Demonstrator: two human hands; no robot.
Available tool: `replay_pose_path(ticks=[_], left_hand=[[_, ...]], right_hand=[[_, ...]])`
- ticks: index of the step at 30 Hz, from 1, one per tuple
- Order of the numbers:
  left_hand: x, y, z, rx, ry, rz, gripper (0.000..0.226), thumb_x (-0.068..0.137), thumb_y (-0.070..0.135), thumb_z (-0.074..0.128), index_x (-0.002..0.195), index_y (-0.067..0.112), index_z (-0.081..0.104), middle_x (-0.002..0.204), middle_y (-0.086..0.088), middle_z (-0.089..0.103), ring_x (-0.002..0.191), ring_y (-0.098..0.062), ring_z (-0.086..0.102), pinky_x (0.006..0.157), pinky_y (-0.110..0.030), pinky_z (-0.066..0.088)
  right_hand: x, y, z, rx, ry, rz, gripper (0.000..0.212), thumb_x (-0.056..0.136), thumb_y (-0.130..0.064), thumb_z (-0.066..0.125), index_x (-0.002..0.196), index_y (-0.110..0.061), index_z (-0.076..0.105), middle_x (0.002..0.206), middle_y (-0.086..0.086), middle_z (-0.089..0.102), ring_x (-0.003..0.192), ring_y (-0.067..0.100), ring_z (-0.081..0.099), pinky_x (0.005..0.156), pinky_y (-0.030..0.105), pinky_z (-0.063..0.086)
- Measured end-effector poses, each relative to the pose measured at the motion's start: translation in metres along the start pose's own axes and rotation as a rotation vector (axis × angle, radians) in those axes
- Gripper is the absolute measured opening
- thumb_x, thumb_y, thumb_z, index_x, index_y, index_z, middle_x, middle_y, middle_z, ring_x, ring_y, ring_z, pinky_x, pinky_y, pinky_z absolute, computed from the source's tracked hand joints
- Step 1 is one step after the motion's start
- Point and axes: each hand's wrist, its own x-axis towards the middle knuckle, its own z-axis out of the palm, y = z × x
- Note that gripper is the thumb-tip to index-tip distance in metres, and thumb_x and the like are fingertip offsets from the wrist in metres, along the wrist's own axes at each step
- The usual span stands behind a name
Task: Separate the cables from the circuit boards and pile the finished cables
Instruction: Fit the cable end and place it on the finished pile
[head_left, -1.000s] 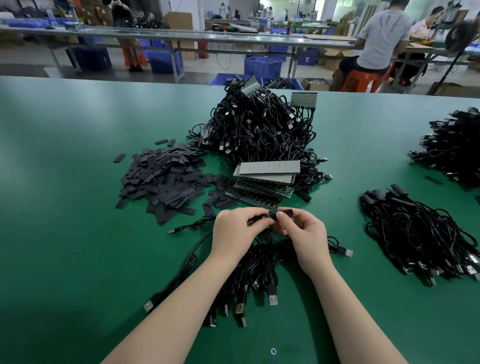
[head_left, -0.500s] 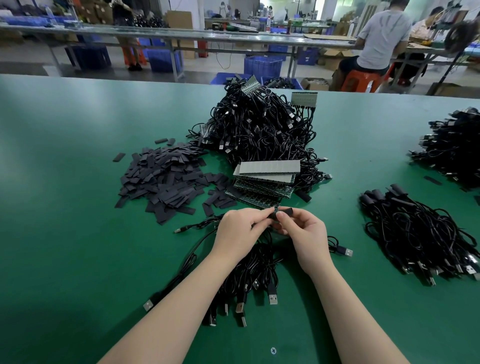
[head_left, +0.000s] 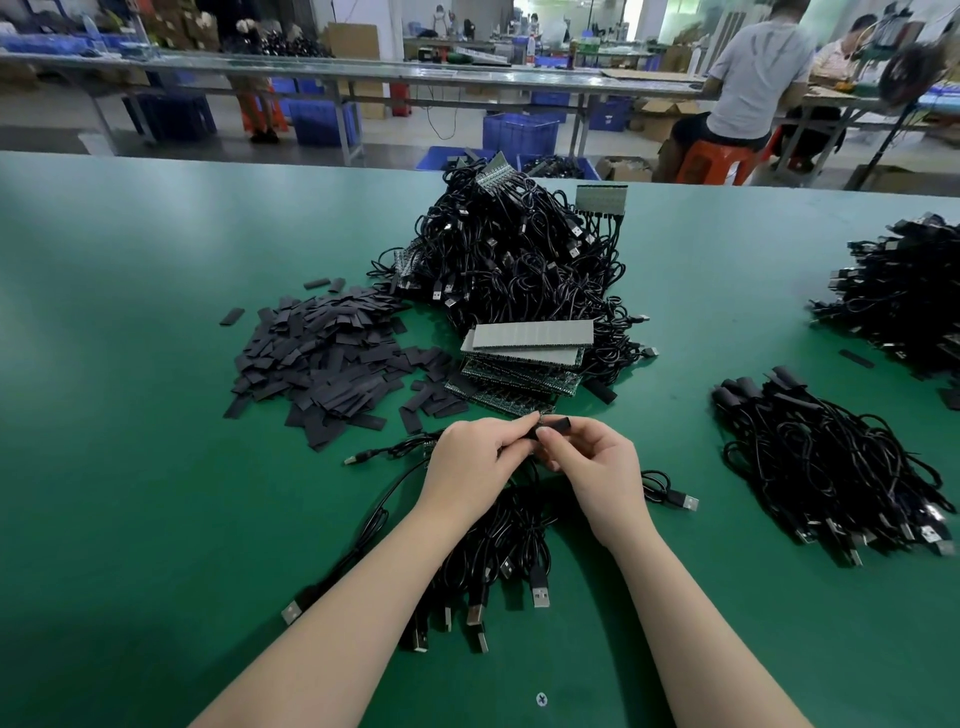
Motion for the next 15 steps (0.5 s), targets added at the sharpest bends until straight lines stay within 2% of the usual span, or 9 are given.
replay_pose_path(ticks=[4, 5, 7, 10, 13, 15], left_hand=[[0.0002, -0.0015, 0.0016, 0.004, 0.021, -0.029, 0.034, 0.093, 0.029, 0.060, 0.127, 0.032, 0.064, 0.113, 0.002, 0.071, 0.099, -0.015, 0.064, 0.086, -0.030, 0.049], [0.0005, -0.0019, 0.0023, 0.013, 0.036, -0.041, 0.034, 0.093, 0.028, 0.060, 0.127, 0.031, 0.064, 0.113, 0.001, 0.071, 0.098, -0.016, 0.064, 0.085, -0.030, 0.049], [0.0017, -0.0028, 0.0032, 0.035, 0.053, -0.054, 0.035, 0.093, 0.028, 0.059, 0.128, 0.029, 0.063, 0.113, 0.000, 0.071, 0.099, -0.017, 0.064, 0.085, -0.030, 0.048], [0.0026, -0.0043, 0.0041, 0.042, 0.046, -0.061, 0.035, 0.094, 0.029, 0.058, 0.129, 0.029, 0.062, 0.113, -0.001, 0.071, 0.100, -0.018, 0.064, 0.086, -0.032, 0.048], [0.0020, -0.0058, 0.0054, 0.042, 0.028, -0.060, 0.036, 0.094, 0.029, 0.058, 0.130, 0.030, 0.061, 0.113, -0.001, 0.071, 0.101, -0.018, 0.063, 0.087, -0.033, 0.049], [0.0016, -0.0063, 0.0058, 0.047, 0.023, -0.058, 0.036, 0.094, 0.028, 0.058, 0.130, 0.031, 0.061, 0.114, 0.000, 0.071, 0.102, -0.017, 0.063, 0.087, -0.032, 0.049]], right_hand=[[-0.0040, -0.0001, 0.0051, -0.041, 0.071, -0.047, 0.031, 0.088, -0.014, 0.075, 0.110, -0.035, 0.071, 0.085, -0.005, 0.075, 0.075, 0.008, 0.070, 0.075, 0.023, 0.056], [-0.0051, 0.0000, 0.0064, -0.088, 0.091, -0.072, 0.039, 0.088, -0.015, 0.076, 0.115, -0.042, 0.066, 0.089, -0.005, 0.075, 0.080, 0.008, 0.071, 0.078, 0.021, 0.056], [-0.0069, 0.0001, 0.0085, -0.165, 0.094, -0.125, 0.049, 0.088, -0.016, 0.075, 0.121, -0.049, 0.059, 0.091, -0.017, 0.075, 0.081, -0.002, 0.068, 0.077, 0.012, 0.051], [-0.0066, 0.0014, 0.0092, -0.233, 0.060, -0.141, 0.049, 0.091, -0.014, 0.071, 0.132, -0.038, 0.057, 0.087, -0.035, 0.069, 0.076, -0.009, 0.064, 0.072, 0.003, 0.044], [-0.0054, 0.0028, 0.0084, -0.260, 0.033, -0.117, 0.050, 0.093, -0.014, 0.069, 0.138, -0.031, 0.056, 0.088, -0.033, 0.070, 0.076, 0.007, 0.066, 0.070, 0.005, 0.045], [-0.0056, 0.0016, 0.0095, -0.269, 0.024, -0.113, 0.051, 0.093, -0.015, 0.068, 0.138, -0.035, 0.055, 0.089, -0.031, 0.071, 0.077, 0.015, 0.065, 0.068, 0.006, 0.046]])
